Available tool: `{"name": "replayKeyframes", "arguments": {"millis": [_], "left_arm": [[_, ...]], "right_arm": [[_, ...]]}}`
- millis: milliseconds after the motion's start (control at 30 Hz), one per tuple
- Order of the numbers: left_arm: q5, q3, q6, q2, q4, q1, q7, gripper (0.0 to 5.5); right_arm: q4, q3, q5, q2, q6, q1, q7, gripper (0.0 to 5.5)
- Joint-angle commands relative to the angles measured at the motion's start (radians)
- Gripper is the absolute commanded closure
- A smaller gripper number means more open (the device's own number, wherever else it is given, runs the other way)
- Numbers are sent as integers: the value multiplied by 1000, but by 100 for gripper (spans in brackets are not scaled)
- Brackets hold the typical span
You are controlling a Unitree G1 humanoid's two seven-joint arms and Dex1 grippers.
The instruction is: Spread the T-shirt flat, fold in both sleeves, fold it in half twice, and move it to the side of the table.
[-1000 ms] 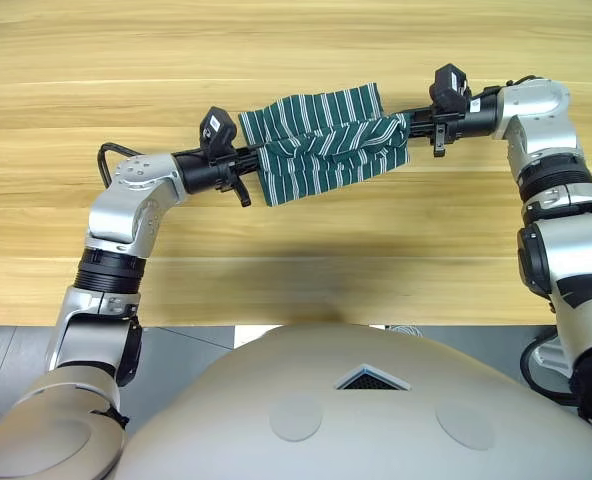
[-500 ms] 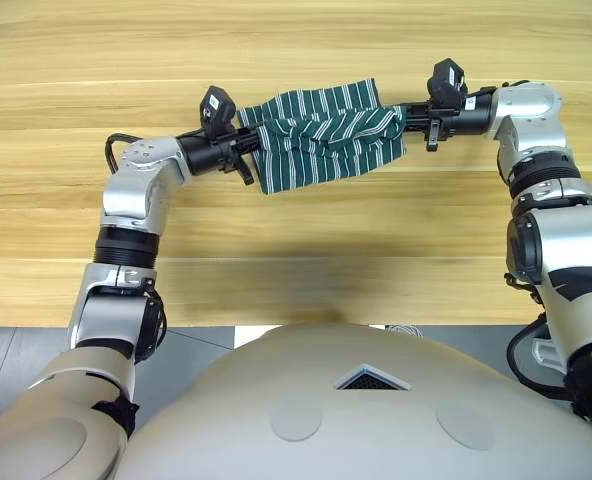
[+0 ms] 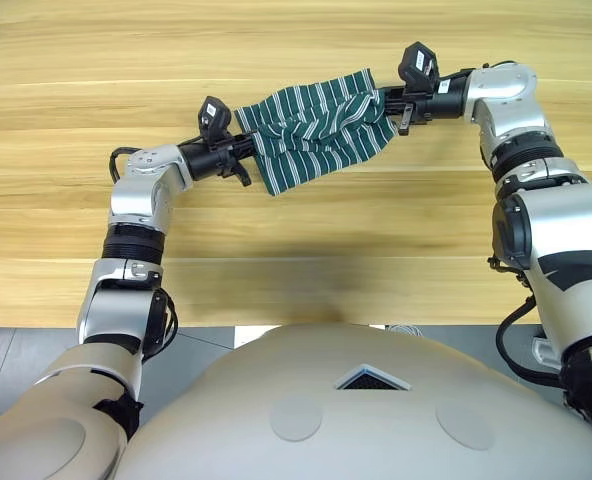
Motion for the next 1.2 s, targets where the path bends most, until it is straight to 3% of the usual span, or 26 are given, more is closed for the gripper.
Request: {"name": "replayKeyframes", "arguments": {"millis": [33, 67, 167, 367, 833, 1200], "left_arm": [[21, 29, -49, -11, 69, -29, 2, 550], [24, 30, -59, -16, 80, -30, 2, 550], [27, 34, -72, -29, 99, -31, 2, 550], [38, 51, -71, -48, 123, -42, 15, 439], [-38, 179, 54, -86, 163, -88, 69, 205], [-46, 248, 26, -134, 253, -115, 133, 35]], "right_arm": [[34, -15, -26, 24, 42, -31, -73, 544], [38, -24, -24, 28, 53, -32, -78, 507], [44, -46, -21, 28, 75, -38, -92, 467], [52, -60, -44, 25, 96, -39, -183, 358], [42, -105, -40, 68, 172, -53, -278, 353], [43, -138, -16, 55, 238, -71, -294, 353]]}}
